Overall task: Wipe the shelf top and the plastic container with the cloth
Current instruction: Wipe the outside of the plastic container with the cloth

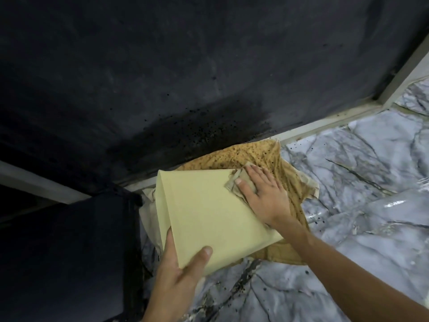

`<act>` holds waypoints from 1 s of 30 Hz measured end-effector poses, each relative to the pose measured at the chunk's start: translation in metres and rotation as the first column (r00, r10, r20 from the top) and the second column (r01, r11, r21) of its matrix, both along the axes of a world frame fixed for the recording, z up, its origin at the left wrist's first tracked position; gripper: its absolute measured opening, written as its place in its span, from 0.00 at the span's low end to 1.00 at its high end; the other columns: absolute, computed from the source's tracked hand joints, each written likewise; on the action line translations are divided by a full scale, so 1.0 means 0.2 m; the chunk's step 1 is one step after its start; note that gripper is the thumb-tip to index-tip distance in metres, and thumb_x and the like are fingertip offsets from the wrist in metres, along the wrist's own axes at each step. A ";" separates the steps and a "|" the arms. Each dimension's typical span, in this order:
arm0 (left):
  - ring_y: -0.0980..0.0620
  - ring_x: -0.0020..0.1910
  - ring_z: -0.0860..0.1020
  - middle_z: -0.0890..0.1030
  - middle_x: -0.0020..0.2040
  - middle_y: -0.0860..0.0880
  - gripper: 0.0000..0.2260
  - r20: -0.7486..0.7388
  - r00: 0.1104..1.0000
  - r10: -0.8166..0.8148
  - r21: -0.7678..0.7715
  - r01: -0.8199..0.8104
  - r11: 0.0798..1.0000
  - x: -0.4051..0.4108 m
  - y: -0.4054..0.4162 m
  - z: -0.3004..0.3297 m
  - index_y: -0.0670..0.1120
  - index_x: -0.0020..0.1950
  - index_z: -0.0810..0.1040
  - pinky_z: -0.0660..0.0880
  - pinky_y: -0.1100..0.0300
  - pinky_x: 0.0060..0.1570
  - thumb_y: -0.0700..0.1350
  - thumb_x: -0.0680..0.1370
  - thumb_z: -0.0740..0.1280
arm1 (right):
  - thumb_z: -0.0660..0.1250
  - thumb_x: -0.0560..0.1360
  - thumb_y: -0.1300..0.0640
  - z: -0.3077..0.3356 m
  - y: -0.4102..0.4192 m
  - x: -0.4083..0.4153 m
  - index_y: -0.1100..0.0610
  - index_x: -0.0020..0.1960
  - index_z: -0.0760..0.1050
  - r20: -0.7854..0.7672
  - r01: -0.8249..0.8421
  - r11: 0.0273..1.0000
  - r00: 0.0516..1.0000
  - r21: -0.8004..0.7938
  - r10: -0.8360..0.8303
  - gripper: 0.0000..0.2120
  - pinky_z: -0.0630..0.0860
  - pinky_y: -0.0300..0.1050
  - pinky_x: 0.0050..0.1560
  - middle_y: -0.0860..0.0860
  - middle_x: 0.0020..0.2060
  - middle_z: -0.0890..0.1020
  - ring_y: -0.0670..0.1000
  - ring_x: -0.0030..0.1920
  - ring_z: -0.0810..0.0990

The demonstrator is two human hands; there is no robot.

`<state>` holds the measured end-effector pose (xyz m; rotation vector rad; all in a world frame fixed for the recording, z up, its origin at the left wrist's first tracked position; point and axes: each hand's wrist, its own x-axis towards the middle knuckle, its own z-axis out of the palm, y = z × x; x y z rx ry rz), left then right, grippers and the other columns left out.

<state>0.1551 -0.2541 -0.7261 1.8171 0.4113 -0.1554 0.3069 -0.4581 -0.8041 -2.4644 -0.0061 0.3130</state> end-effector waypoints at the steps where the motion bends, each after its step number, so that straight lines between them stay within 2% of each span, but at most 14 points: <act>1: 0.72 0.54 0.81 0.83 0.57 0.70 0.28 0.006 1.000 0.000 0.017 0.000 1.000 0.01 0.00 0.01 0.61 0.69 0.71 0.79 0.73 0.48 0.49 0.72 0.77 | 0.41 0.78 0.30 0.01 0.03 -0.05 0.41 0.80 0.48 -0.001 0.019 0.999 1.000 -0.028 -0.019 0.34 0.41 0.54 0.76 0.41 0.80 0.52 0.47 0.78 0.44; 4: 0.68 0.57 0.82 0.83 0.59 0.69 0.29 0.023 1.000 -0.012 0.048 0.011 0.999 0.00 0.01 -0.01 0.62 0.70 0.71 0.80 0.68 0.53 0.52 0.72 0.79 | 0.35 0.77 0.31 0.12 0.20 -0.21 0.43 0.80 0.40 0.038 -0.111 0.993 0.993 -0.036 0.112 0.34 0.35 0.56 0.75 0.42 0.79 0.43 0.48 0.77 0.36; 6: 0.63 0.65 0.80 0.82 0.66 0.65 0.35 0.039 0.998 -0.056 0.067 0.053 0.996 -0.01 0.00 -0.01 0.61 0.76 0.67 0.78 0.61 0.62 0.46 0.74 0.78 | 0.34 0.77 0.32 0.23 0.36 -0.26 0.42 0.79 0.38 0.098 -0.282 0.959 0.955 0.021 0.279 0.33 0.32 0.56 0.73 0.41 0.78 0.40 0.46 0.76 0.32; 8: 0.61 0.73 0.74 0.76 0.74 0.63 0.41 0.056 0.991 -0.120 0.102 0.114 0.988 0.01 -0.01 0.02 0.59 0.83 0.58 0.72 0.54 0.69 0.38 0.78 0.76 | 0.36 0.78 0.32 0.32 0.47 -0.25 0.40 0.79 0.40 0.160 -0.420 0.904 0.900 0.076 0.405 0.32 0.31 0.53 0.73 0.40 0.79 0.42 0.45 0.76 0.32; 10: 0.62 0.74 0.73 0.74 0.76 0.62 0.42 0.053 0.990 -0.130 0.120 0.123 0.985 0.02 -0.02 0.03 0.60 0.83 0.56 0.71 0.55 0.69 0.37 0.78 0.75 | 0.39 0.78 0.31 0.35 0.46 -0.21 0.38 0.79 0.44 0.219 -0.448 0.890 0.880 0.085 0.422 0.31 0.34 0.52 0.74 0.39 0.79 0.47 0.45 0.78 0.38; 11: 0.63 0.71 0.75 0.77 0.73 0.62 0.40 0.050 0.992 -0.116 0.114 0.109 0.987 0.02 -0.01 0.03 0.60 0.82 0.59 0.74 0.59 0.67 0.37 0.78 0.75 | 0.41 0.78 0.30 0.32 0.42 -0.20 0.37 0.79 0.45 0.226 -0.416 0.906 0.892 0.073 0.391 0.31 0.36 0.53 0.75 0.39 0.79 0.48 0.46 0.78 0.40; 13: 0.65 0.62 0.81 0.83 0.64 0.63 0.32 0.027 0.998 -0.063 0.089 0.060 0.994 -0.01 0.00 -0.01 0.62 0.74 0.69 0.79 0.70 0.55 0.38 0.77 0.76 | 0.41 0.77 0.27 0.21 0.27 -0.17 0.35 0.78 0.43 0.168 -0.302 0.953 0.941 0.024 0.294 0.32 0.39 0.58 0.75 0.40 0.79 0.47 0.48 0.78 0.41; 15: 0.67 0.57 0.82 0.84 0.60 0.65 0.27 -0.010 1.000 -0.002 0.054 0.003 0.999 -0.03 0.00 -0.02 0.62 0.68 0.73 0.79 0.73 0.49 0.41 0.74 0.77 | 0.41 0.75 0.25 0.09 0.11 -0.16 0.34 0.78 0.43 0.099 -0.174 0.984 0.979 -0.030 0.176 0.33 0.40 0.58 0.75 0.41 0.79 0.47 0.49 0.78 0.42; 17: 0.69 0.58 0.81 0.83 0.60 0.68 0.27 -0.014 1.000 0.020 0.039 -0.019 0.999 -0.03 0.00 -0.02 0.64 0.67 0.73 0.78 0.69 0.50 0.48 0.72 0.78 | 0.42 0.74 0.25 0.01 -0.01 -0.13 0.33 0.78 0.47 0.061 -0.064 0.998 0.996 -0.015 0.065 0.34 0.43 0.56 0.75 0.41 0.79 0.50 0.48 0.78 0.46; 20: 0.69 0.57 0.81 0.84 0.59 0.67 0.26 -0.027 1.000 0.002 0.052 0.000 0.999 -0.02 -0.01 0.00 0.66 0.66 0.73 0.76 0.64 0.54 0.44 0.76 0.78 | 0.46 0.76 0.27 -0.03 -0.10 -0.18 0.39 0.79 0.52 0.012 0.122 0.987 0.992 0.104 -0.124 0.34 0.47 0.54 0.76 0.42 0.79 0.53 0.47 0.78 0.48; 23: 0.67 0.57 0.82 0.85 0.59 0.65 0.26 -0.040 0.999 0.003 0.054 -0.001 0.999 0.00 -0.01 0.02 0.65 0.68 0.74 0.77 0.59 0.58 0.50 0.73 0.79 | 0.43 0.78 0.31 -0.03 -0.06 -0.40 0.43 0.80 0.49 0.015 0.245 0.961 0.969 0.130 -0.248 0.34 0.46 0.55 0.76 0.45 0.80 0.51 0.48 0.78 0.46; 26: 0.64 0.60 0.82 0.85 0.60 0.64 0.32 -0.054 0.998 -0.011 0.069 0.014 0.997 0.00 -0.01 0.04 0.65 0.69 0.72 0.77 0.60 0.59 0.61 0.66 0.77 | 0.39 0.79 0.34 0.03 0.04 -0.58 0.41 0.79 0.45 0.059 0.139 0.977 0.987 0.161 -0.150 0.30 0.37 0.54 0.76 0.42 0.79 0.46 0.47 0.78 0.38; 28: 0.64 0.60 0.82 0.85 0.60 0.64 0.32 -0.047 0.998 -0.038 0.075 0.041 0.996 0.00 -0.01 0.04 0.63 0.71 0.72 0.77 0.58 0.60 0.58 0.68 0.77 | 0.39 0.80 0.36 0.09 0.11 -0.55 0.41 0.79 0.44 0.135 -0.044 0.990 0.991 0.135 0.025 0.29 0.35 0.54 0.75 0.41 0.79 0.46 0.47 0.78 0.36; 30: 0.65 0.59 0.82 0.84 0.61 0.66 0.31 -0.030 0.998 -0.063 0.089 0.065 0.994 -0.01 -0.01 0.04 0.62 0.73 0.71 0.78 0.61 0.58 0.50 0.73 0.79 | 0.41 0.81 0.36 0.16 0.19 -0.43 0.41 0.80 0.46 0.237 -0.224 0.972 0.950 0.076 0.201 0.28 0.37 0.54 0.75 0.41 0.79 0.48 0.47 0.78 0.38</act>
